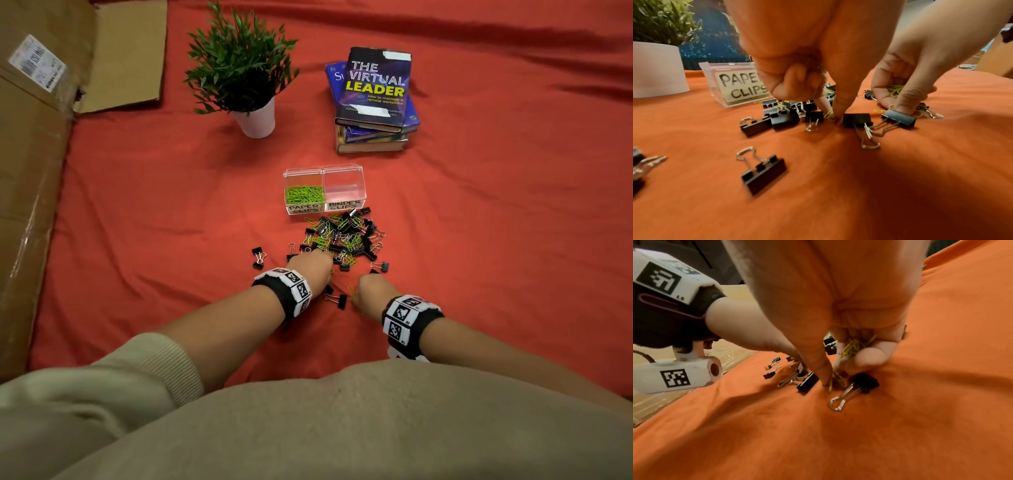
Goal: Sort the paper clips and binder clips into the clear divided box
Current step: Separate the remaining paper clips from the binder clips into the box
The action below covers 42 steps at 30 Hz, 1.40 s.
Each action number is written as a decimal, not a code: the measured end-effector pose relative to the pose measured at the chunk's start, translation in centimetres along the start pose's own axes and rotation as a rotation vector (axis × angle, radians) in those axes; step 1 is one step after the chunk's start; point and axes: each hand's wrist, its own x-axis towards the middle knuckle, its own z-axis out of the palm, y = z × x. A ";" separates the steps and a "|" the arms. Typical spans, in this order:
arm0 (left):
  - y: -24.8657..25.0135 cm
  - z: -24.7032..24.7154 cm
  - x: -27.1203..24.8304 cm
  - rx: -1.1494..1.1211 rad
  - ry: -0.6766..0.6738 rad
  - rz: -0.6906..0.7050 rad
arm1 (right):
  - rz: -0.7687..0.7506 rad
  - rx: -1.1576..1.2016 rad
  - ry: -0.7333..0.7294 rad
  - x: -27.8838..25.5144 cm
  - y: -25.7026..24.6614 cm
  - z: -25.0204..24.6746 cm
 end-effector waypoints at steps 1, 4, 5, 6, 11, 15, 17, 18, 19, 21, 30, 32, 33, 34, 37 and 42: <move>0.0 -0.1 0.0 0.014 -0.002 0.005 | 0.008 -0.005 -0.018 0.0 -0.1 0.0; -0.2 -0.2 -0.1 0.027 -0.031 0.014 | 0.020 -0.017 -0.058 0.0 -0.4 -0.5; -0.4 -0.2 -0.1 0.026 -0.040 0.016 | 0.034 -0.024 -0.074 0.1 -0.5 -0.8; -0.5 -0.3 -0.2 0.019 -0.047 0.018 | 0.043 -0.026 -0.083 0.3 -0.4 -1.1; -1.5 0.1 -0.4 -0.197 -0.041 -0.013 | 0.091 0.339 -0.038 1.5 1.4 -4.1; -2.4 -0.1 -0.5 -0.549 0.035 -0.103 | 0.059 0.810 -0.033 3.1 1.2 -9.2; -2.9 -0.8 -0.6 -0.663 0.048 -0.141 | 0.020 0.934 -0.017 4.5 -0.2 -11.7; -3.2 -1.1 -0.7 -0.709 0.046 -0.157 | 0.001 0.963 -0.001 5.3 -1.1 -12.7; -3.5 -1.3 -0.7 -0.743 0.042 -0.177 | -0.018 0.963 0.026 6.2 -2.2 -13.5; -4.2 -1.5 -0.7 -0.788 0.033 -0.231 | -0.052 0.897 0.123 8.1 -4.5 -14.4; -7.3 -4.6 0.6 -0.659 0.059 -0.238 | -0.238 0.162 0.258 12.1 -9.8 -13.5; -7.7 -6.2 1.5 -0.585 0.087 -0.213 | -0.279 0.179 0.270 11.5 -9.0 -13.5; -7.8 -7.0 2.1 -0.550 0.114 -0.199 | -0.298 0.215 0.300 11.0 -8.4 -13.5; -7.8 -7.8 2.8 -0.520 0.151 -0.185 | -0.310 0.260 0.329 10.2 -7.7 -13.5; -7.7 -9.8 4.9 -0.454 0.224 -0.143 | -0.304 0.284 0.305 7.3 -5.1 -12.5; -6.9 -10.9 7.6 -0.314 0.192 -0.089 | -0.237 -0.063 -0.078 3.1 -1.0 -7.3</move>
